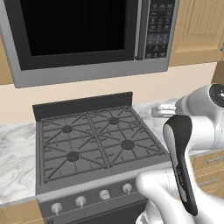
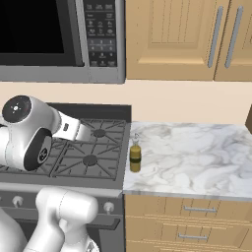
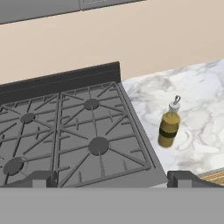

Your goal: Take 2 condiments from the cabinet and move them on the counter near the stove.Make sure the condiments are lined up with each other, next to each other.

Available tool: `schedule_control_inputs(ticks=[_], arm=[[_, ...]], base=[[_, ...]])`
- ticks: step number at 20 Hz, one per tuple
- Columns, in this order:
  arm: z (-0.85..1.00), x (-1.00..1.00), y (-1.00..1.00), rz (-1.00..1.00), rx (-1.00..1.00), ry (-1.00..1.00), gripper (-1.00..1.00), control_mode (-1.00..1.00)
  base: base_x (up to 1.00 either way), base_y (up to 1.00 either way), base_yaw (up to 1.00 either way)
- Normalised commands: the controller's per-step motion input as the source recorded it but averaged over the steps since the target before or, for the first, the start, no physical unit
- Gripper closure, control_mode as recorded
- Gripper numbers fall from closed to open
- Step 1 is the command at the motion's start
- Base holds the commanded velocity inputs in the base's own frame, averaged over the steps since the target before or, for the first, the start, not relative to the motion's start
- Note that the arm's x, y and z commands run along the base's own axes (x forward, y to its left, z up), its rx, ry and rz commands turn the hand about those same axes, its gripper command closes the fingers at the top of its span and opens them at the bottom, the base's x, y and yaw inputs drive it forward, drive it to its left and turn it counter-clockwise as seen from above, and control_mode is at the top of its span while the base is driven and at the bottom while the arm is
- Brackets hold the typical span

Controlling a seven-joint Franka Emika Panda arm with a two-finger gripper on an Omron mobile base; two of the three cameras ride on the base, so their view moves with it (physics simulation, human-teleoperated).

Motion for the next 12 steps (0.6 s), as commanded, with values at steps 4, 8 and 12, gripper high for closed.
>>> schedule_control_inputs(ticks=[4,8,12], arm=[[0.01,-0.01,0.02,0.00,-0.02,-0.02,-1.00,-1.00],[0.02,-0.11,0.00,0.00,-0.02,-0.02,-1.00,-1.00],[0.02,-0.10,0.00,0.00,-0.01,-0.02,-1.00,-1.00]], base=[[0.00,0.00,0.00],[0.00,0.00,0.00],[0.00,0.00,0.00]])
